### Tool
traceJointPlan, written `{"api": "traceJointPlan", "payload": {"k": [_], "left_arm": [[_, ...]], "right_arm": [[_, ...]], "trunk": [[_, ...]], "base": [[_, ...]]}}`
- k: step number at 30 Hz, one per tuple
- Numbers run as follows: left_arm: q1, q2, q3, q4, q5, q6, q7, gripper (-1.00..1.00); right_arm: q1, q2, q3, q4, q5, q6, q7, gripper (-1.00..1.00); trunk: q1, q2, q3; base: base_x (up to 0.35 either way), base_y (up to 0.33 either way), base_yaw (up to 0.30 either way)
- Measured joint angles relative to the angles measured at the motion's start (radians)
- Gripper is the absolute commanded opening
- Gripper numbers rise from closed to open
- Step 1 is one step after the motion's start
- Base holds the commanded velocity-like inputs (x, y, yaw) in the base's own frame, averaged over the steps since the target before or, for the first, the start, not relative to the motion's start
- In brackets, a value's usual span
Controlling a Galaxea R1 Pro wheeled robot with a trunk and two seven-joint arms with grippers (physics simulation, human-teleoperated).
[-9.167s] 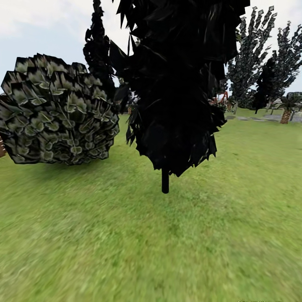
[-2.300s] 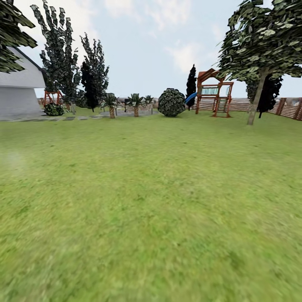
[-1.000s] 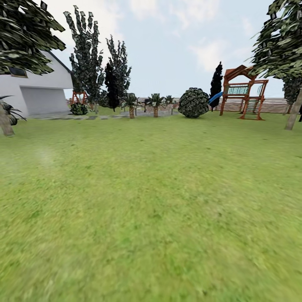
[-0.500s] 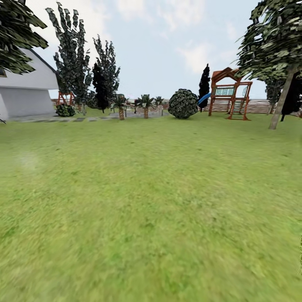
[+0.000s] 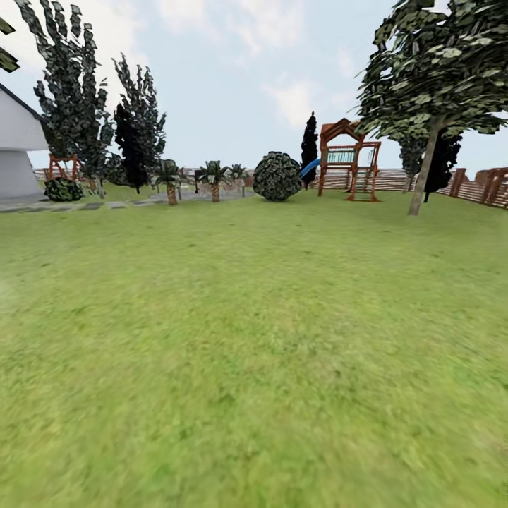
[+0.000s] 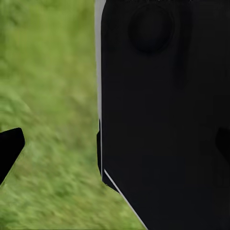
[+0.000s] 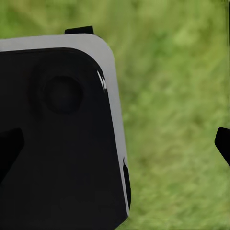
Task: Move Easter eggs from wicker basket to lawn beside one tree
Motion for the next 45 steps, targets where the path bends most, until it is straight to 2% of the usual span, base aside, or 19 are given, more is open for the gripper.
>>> {"api": "traceJointPlan", "payload": {"k": [24, 45], "left_arm": [[0.0, 0.0, 0.0, 0.0, 0.0, 0.0, 0.0, 1.0], [0.0, 0.0, 0.0, 0.0, 0.0, 0.0, 0.0, 1.0]], "right_arm": [[0.0, 0.0, 0.0, 0.0, 0.0, 0.0, 0.0, 1.0], [0.0, 0.004, -0.001, 0.0, 0.0, -0.001, -0.002, 1.0]], "trunk": [[0.0, 0.0, 0.011], [0.0, 0.0, 0.012]], "base": [[0.322, 0.0, -0.265], [0.322, 0.0, 0.223]]}}
